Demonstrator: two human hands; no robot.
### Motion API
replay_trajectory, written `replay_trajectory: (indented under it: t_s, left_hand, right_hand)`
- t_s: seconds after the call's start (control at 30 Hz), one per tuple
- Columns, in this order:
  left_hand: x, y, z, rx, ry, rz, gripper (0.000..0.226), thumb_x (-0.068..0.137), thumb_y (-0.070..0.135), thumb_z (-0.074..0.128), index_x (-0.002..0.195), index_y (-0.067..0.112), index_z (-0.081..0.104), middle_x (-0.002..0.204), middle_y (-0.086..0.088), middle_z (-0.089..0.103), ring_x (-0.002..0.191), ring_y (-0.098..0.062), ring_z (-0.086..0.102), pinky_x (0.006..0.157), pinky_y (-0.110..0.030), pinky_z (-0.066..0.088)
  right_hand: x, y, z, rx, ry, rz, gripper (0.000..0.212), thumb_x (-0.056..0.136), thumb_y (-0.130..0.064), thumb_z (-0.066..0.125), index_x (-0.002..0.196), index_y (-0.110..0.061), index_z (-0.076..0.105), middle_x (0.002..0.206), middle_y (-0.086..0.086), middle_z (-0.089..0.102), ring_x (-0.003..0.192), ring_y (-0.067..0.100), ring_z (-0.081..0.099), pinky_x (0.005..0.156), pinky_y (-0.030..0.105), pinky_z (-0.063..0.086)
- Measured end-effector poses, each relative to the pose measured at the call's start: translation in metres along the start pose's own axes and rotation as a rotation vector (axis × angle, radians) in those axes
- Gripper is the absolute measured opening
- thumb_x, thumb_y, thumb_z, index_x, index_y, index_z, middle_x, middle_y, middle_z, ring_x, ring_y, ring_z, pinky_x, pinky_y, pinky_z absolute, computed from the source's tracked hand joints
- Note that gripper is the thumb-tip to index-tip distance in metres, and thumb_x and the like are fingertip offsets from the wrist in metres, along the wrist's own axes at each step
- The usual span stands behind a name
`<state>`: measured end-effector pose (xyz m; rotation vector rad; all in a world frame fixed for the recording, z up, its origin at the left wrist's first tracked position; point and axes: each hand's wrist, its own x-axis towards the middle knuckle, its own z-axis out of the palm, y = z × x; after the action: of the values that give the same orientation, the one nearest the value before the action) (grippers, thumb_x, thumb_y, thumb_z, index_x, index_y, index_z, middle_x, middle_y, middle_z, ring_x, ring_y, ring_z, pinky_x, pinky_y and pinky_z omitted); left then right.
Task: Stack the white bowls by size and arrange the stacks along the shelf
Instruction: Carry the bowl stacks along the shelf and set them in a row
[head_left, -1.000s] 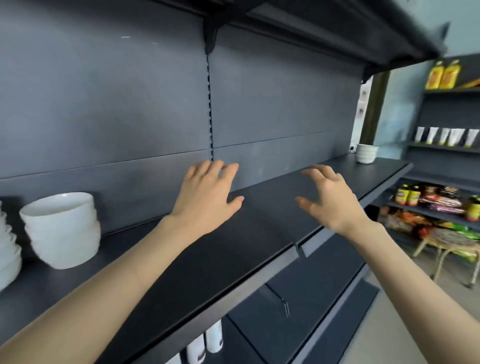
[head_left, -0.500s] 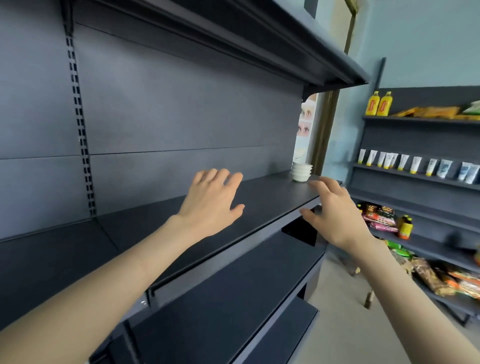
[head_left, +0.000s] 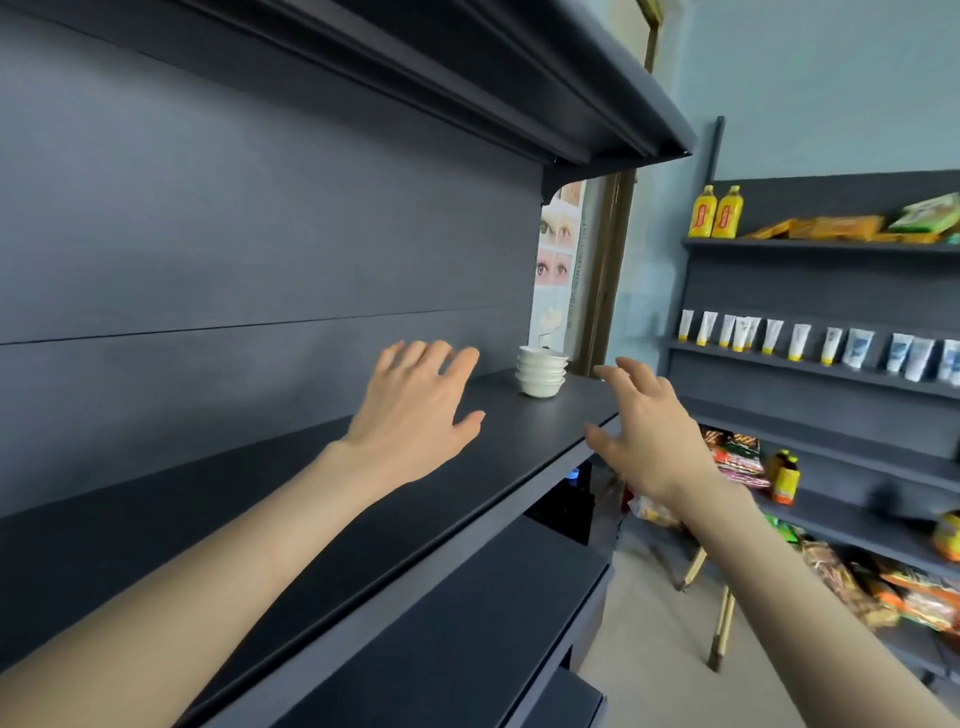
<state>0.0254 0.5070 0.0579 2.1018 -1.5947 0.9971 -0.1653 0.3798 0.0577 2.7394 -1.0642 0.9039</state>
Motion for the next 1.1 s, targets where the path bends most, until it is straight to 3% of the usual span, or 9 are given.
replay_trajectory:
  t_s: [0.27,0.6,0.77,1.0,1.1]
  left_hand:
    - [0.121,0.012,0.109,-0.066,-0.023,-0.01,0.058,0.089,0.044,0.057,0.136,0.013,0.045,0.126,-0.006,0.055,0.118,-0.03,0.048,0.106,-0.04,0.028]
    - [0.219,0.034,0.237,0.03,-0.068,-0.096,0.058,0.086,0.045,0.061,0.132,0.013,0.05,0.122,-0.007,0.06,0.112,-0.031,0.055,0.098,-0.041,0.037]
    - [0.257,0.053,0.288,0.003,-0.116,-0.265,0.064,0.088,0.052,0.055,0.139,0.017,0.041,0.131,-0.004,0.054,0.119,-0.026,0.051,0.099,-0.036,0.034]
    - [0.288,0.066,0.346,-0.103,-0.293,-0.54,0.088,0.078,0.067,0.058,0.145,0.02,0.027,0.145,-0.001,0.043,0.131,-0.022,0.043,0.105,-0.037,0.036]
    - [0.297,0.063,0.368,-0.338,-0.348,-0.678,0.103,0.07,0.065,0.069,0.149,0.021,0.02,0.15,0.002,0.035,0.136,-0.014,0.038,0.108,-0.035,0.035]
  right_hand:
    - [0.128,0.083,0.051,-0.015,-0.005,-0.024,0.062,0.091,-0.029,0.059,0.145,-0.018,0.031,0.152,0.003,0.025,0.136,0.026,0.028,0.096,0.039,0.04]
    - [0.258,0.2,0.138,0.071,-0.043,-0.128,0.062,0.09,-0.031,0.059,0.144,-0.016,0.034,0.153,0.005,0.024,0.137,0.029,0.029,0.105,0.043,0.039]
    - [0.321,0.245,0.184,0.121,-0.121,-0.247,0.062,0.091,-0.032,0.059,0.145,-0.018,0.031,0.155,0.005,0.022,0.139,0.029,0.026,0.102,0.043,0.039]
    - [0.403,0.279,0.239,0.327,-0.238,-0.421,0.065,0.084,-0.044,0.065,0.134,-0.01,0.041,0.144,0.005,0.035,0.127,0.031,0.039,0.1,0.045,0.041]
    - [0.427,0.282,0.261,0.495,-0.295,-0.47,0.076,0.079,-0.048,0.07,0.139,-0.014,0.039,0.142,0.002,0.037,0.128,0.024,0.039,0.104,0.033,0.035]
